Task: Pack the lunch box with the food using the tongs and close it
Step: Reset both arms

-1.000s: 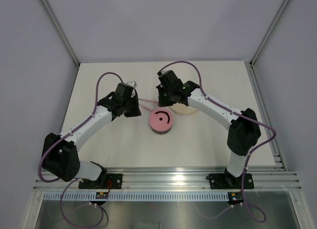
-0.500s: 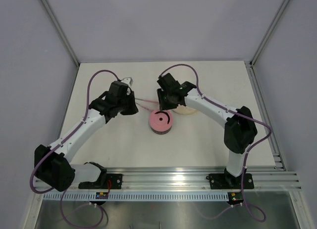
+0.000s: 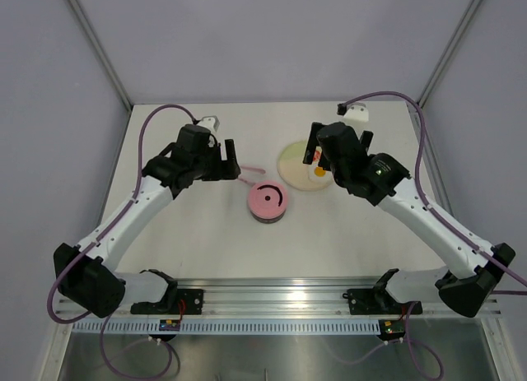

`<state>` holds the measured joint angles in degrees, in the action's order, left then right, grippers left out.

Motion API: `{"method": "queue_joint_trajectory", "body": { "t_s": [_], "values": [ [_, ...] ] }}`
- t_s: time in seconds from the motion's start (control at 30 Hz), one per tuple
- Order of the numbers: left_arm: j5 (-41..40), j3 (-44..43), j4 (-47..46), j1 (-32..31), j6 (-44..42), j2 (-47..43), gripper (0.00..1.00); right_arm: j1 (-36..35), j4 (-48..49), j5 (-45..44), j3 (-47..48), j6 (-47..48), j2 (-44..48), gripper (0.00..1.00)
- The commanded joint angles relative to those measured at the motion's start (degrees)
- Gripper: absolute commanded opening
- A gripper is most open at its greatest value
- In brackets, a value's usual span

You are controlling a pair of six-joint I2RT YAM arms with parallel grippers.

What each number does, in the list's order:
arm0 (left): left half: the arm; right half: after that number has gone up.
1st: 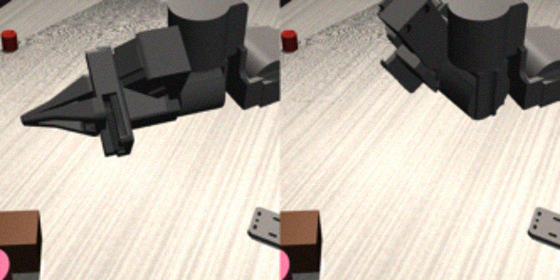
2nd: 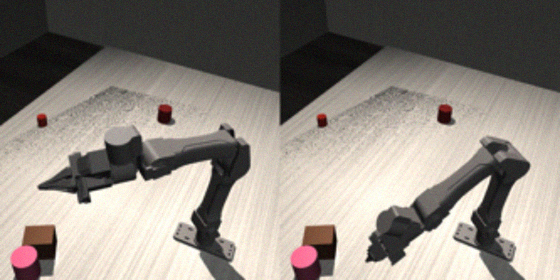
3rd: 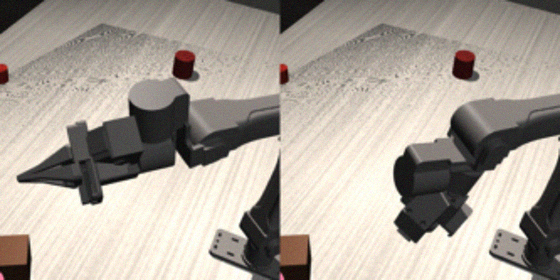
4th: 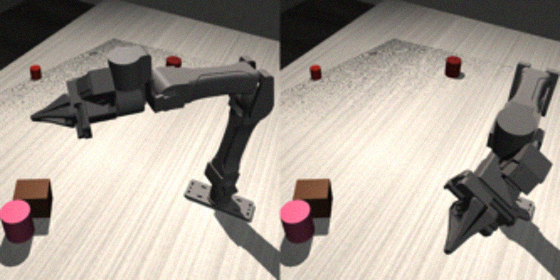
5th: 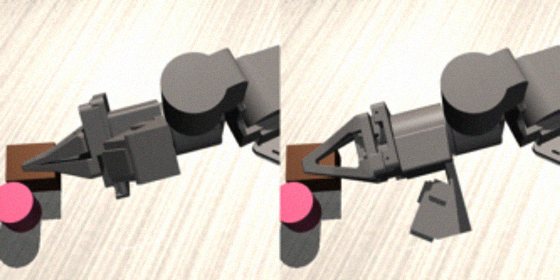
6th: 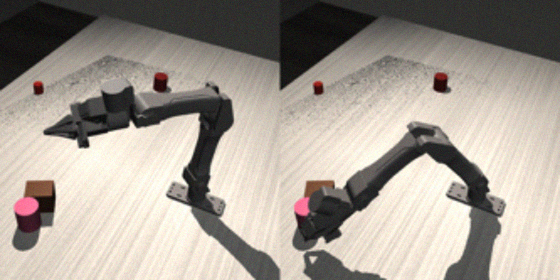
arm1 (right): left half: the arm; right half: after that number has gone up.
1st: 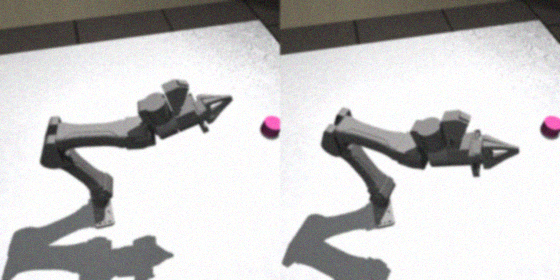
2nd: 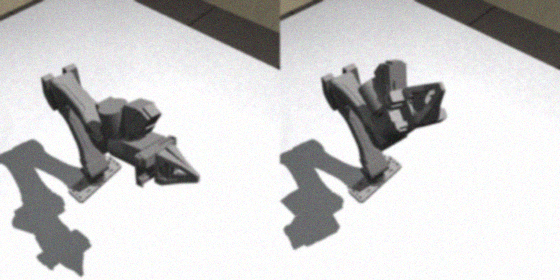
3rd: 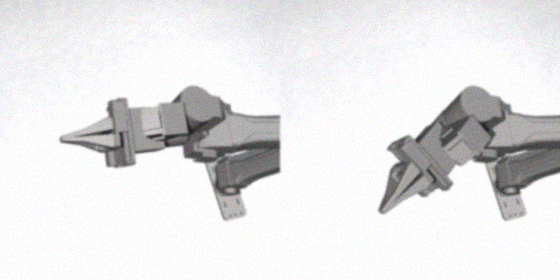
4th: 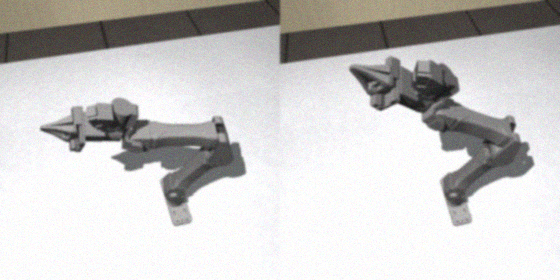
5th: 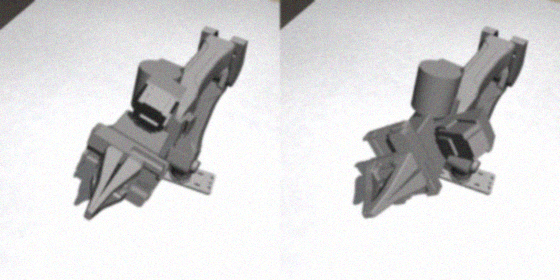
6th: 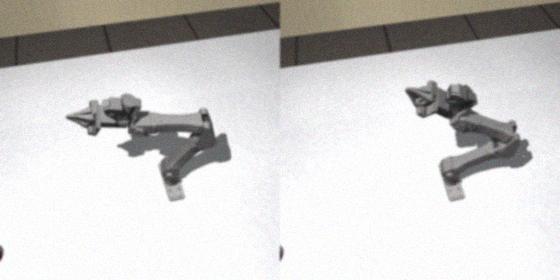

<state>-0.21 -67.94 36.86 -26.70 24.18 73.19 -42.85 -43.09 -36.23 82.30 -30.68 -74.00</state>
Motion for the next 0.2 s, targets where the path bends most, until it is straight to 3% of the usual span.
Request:
{"method": "queue_joint_trajectory", "body": {
  "t_s": [0.0, 0.17],
  "values": [
    [1.5, -4.1, -0.8, -0.1, -0.4, 1.3, 0.86, -0.2, -6.1, -8.9, -3.1, -5.4, 1.7, 0.99],
    [2.8, -5.4, -1.4, 0.0, 1.0, 2.1, 0.87, -0.2, -9.6, -9.6, -7.1, -10.3, 5.6, 1.00]
  ]
}}
